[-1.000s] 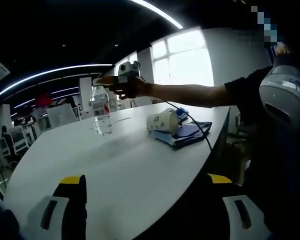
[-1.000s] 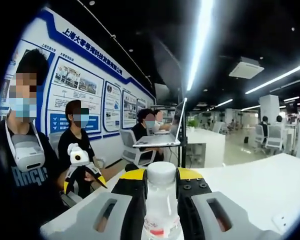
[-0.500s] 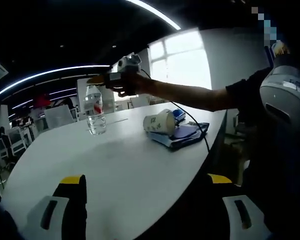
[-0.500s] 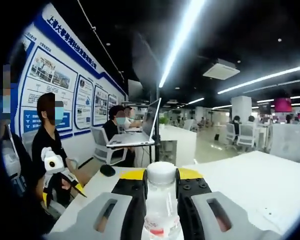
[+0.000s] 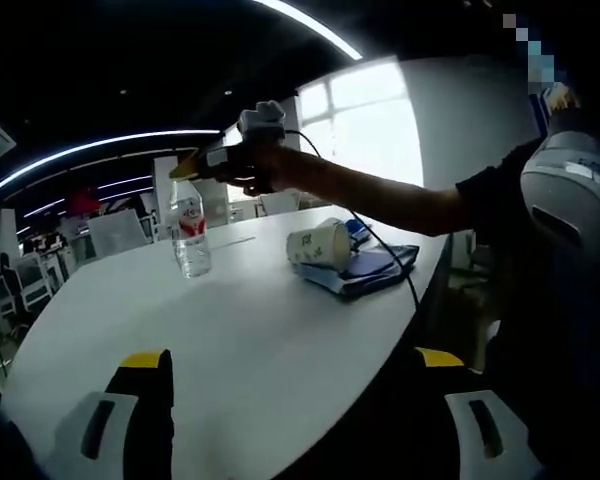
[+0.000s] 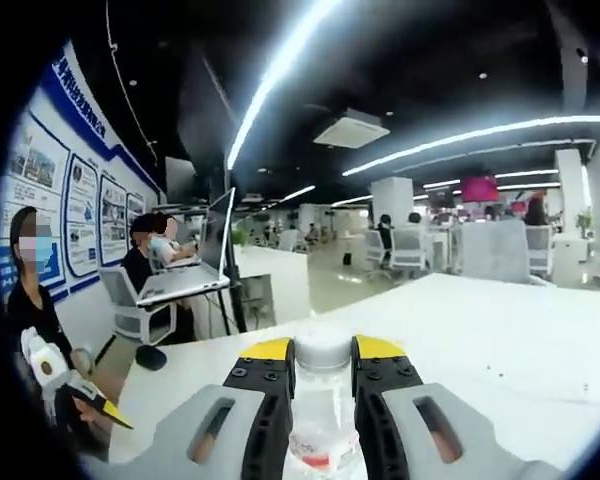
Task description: Arrange the tabletop items into an orderly group along one side of the table until the central work area is clear of visible clutter.
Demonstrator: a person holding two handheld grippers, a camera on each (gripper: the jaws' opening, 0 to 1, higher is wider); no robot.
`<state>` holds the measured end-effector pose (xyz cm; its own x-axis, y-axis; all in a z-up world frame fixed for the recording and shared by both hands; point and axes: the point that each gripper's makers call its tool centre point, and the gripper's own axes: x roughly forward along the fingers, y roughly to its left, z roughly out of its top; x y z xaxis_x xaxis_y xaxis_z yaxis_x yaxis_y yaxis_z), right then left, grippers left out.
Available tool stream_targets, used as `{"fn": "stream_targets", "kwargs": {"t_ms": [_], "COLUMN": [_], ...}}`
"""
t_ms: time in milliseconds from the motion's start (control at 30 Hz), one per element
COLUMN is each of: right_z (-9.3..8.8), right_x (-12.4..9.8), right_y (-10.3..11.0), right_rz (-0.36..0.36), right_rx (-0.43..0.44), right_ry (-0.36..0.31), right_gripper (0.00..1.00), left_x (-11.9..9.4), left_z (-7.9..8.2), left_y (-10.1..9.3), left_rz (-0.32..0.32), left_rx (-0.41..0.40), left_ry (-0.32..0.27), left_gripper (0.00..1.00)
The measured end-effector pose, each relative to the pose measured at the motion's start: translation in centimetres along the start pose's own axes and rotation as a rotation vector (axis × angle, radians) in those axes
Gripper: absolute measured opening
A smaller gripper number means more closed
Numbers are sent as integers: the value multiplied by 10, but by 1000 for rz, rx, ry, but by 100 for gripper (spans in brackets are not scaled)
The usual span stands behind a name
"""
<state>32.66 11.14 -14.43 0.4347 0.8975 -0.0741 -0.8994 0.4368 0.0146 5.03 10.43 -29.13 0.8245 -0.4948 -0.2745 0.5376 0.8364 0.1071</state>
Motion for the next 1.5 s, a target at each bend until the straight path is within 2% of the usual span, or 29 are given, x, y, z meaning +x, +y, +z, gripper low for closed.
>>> {"fn": "stream_targets", "kwargs": {"t_ms": [100,167,400,533,567,600,767,1100,1300,1500], "right_z": [0,-1,1,1,0,-2,-1,-8,-5,-10], "right_x": [0,-1,-3,-5,-3,-3,12,20,26,24], "right_y": [-2,1,2,5,8,9,10,15,25,44], "right_rz": [-50,-69,-154,-219,-217,-236,-244,-239,-222,-177], "right_rx": [-52,-58,9,-7,-9,-35,-27,-21,-38,-38], "right_ry": [-1,-3,-38,-59,-61,-46,-51,-44,-48,-37], "right_gripper": [18,18,18,18,18,18,18,18,18,18], "left_x": [2,3,8,9,9,9,8,6,8,8], "left_z": [2,2,6,5,5,6,7,5,5,5], "left_y": [0,-2,-5,-6,-6,-6,-6,-6,-6,-5], "left_rz": [-3,-9,-21,-25,-23,-22,-22,-20,-28,-25], "left_rx": [4,6,11,15,16,17,17,14,14,13], "left_ry": [-3,-2,-9,-4,-3,-4,-8,-9,-9,-7], "left_gripper": [98,98,98,98,98,98,98,98,98,98]}}
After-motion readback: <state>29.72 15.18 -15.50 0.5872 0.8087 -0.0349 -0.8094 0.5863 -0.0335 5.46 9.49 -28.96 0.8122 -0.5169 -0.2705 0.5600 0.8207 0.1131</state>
